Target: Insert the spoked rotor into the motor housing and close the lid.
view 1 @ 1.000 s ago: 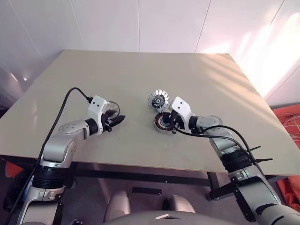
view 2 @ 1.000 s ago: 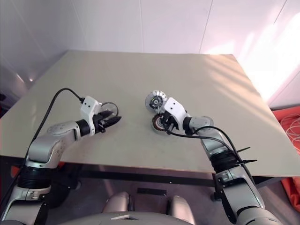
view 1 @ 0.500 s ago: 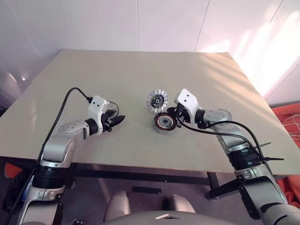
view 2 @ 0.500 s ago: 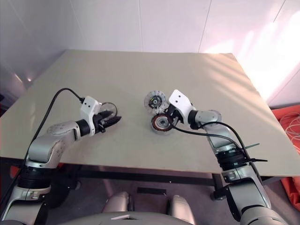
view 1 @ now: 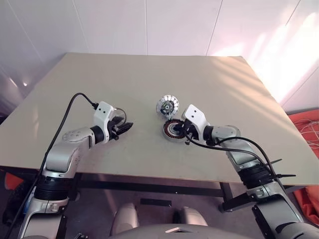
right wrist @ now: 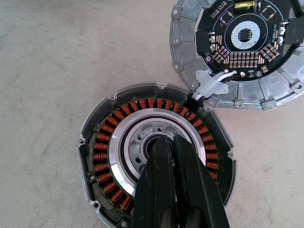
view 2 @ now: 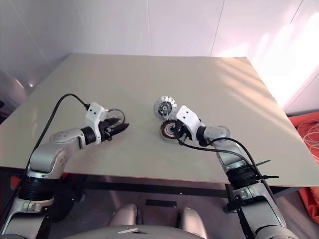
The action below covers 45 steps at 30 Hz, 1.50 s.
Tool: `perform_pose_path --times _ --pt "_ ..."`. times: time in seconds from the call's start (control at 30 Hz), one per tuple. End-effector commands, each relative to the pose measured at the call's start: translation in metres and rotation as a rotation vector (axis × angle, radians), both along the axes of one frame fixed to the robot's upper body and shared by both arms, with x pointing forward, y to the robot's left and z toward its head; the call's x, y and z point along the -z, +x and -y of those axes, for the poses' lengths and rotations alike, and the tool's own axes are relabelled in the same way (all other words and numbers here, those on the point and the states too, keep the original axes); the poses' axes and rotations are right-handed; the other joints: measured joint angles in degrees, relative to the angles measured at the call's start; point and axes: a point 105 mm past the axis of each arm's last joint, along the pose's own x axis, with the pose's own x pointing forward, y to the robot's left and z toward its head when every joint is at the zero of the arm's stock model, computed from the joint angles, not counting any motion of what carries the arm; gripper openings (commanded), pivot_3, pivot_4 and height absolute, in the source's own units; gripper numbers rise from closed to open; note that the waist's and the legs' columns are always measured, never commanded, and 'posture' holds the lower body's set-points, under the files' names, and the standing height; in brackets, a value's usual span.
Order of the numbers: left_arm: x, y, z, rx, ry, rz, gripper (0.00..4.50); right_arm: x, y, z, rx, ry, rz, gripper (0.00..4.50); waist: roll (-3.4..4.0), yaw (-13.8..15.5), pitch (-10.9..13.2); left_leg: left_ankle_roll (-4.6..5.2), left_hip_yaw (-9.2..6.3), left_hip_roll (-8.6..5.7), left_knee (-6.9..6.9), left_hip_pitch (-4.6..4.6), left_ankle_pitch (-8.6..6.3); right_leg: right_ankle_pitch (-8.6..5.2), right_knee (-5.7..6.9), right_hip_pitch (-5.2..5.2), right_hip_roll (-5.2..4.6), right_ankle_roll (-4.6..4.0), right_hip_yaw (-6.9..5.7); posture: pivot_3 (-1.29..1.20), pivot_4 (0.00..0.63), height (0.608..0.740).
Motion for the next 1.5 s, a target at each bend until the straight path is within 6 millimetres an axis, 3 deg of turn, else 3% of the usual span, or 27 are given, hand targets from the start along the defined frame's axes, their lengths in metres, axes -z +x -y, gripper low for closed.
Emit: perform_pose_path --times 0.03,0.13,0.27,0.43,0.57,0.67,1.17,1.33,1.5 --pt "-0.013 0.003 0.000 0.008 0.009 0.056 2.70 -0.021 0.009 0.003 0.007 0.005 0.066 0.13 0.00 0.0 0.0 0.00 0.00 0.00 0.00 0.00 0.00 0.00 0.00 -0.01 0.00 0.00 0.00 0.00 0.000 0.740" --pt "-0.013 0.003 0.001 0.008 0.008 0.055 2.70 -0.043 0.012 -0.002 -0.014 0.028 0.125 0.13 0.01 -0.1 0.0 0.00 0.00 0.00 0.00 -0.05 0.00 0.00 0.01 -0.06 0.00 0.00 0.00 0.00 0.000 0.740" --pt "-0.013 0.003 0.001 0.009 0.006 0.056 2.70 -0.051 0.011 -0.007 -0.032 0.037 0.141 0.13 0.01 -0.4 0.0 0.01 0.00 0.01 0.00 -0.08 0.00 0.00 0.00 -0.08 0.01 -0.01 -0.01 0.00 0.000 0.740" --pt "-0.013 0.003 0.001 0.007 0.007 0.057 2.70 -0.031 0.005 -0.009 -0.037 0.024 0.082 0.13 0.00 -0.4 0.0 0.04 -0.01 0.00 0.00 -0.13 -0.02 0.00 -0.04 -0.08 0.00 -0.01 -0.03 0.00 0.000 0.740" --pt "-0.014 0.003 0.001 0.005 0.009 0.058 2.70 0.000 -0.002 -0.007 -0.024 0.001 -0.007 0.13 0.00 -0.6 0.0 0.03 -0.01 0.01 0.00 -0.11 -0.02 0.00 -0.03 -0.07 0.00 -0.01 -0.03 0.00 0.000 0.740" --pt "-0.014 0.003 0.000 0.004 0.010 0.058 2.70 0.011 -0.002 -0.004 -0.007 -0.015 -0.029 0.13 -0.01 -0.9 0.0 0.03 -0.01 0.00 0.00 -0.08 -0.02 0.00 -0.03 -0.05 0.00 -0.01 -0.02 0.00 0.000 0.740" --pt "-0.011 0.002 0.001 0.009 0.009 0.053 2.70 -0.049 0.009 -0.008 -0.039 0.045 0.144 0.13 -0.01 -1.0 0.0 0.01 -0.03 0.01 -0.01 -0.12 -0.01 0.00 -0.03 -0.09 0.00 -0.01 -0.05 0.00 0.000 0.740" --pt "-0.011 0.000 0.000 0.009 0.005 0.053 2.70 -0.057 0.009 -0.005 -0.040 0.047 0.162 0.13 -0.01 -1.0 0.0 0.02 -0.03 0.01 -0.01 -0.13 -0.01 0.00 -0.03 -0.09 0.00 -0.02 -0.06 0.00 0.000 0.740" --pt "-0.011 0.000 0.000 0.007 0.008 0.051 2.70 -0.053 0.008 -0.007 -0.047 0.043 0.142 0.13 -0.01 -1.0 0.0 0.02 -0.03 0.01 -0.01 -0.12 -0.01 0.00 -0.02 -0.09 0.00 -0.02 -0.06 0.00 0.000 0.740"
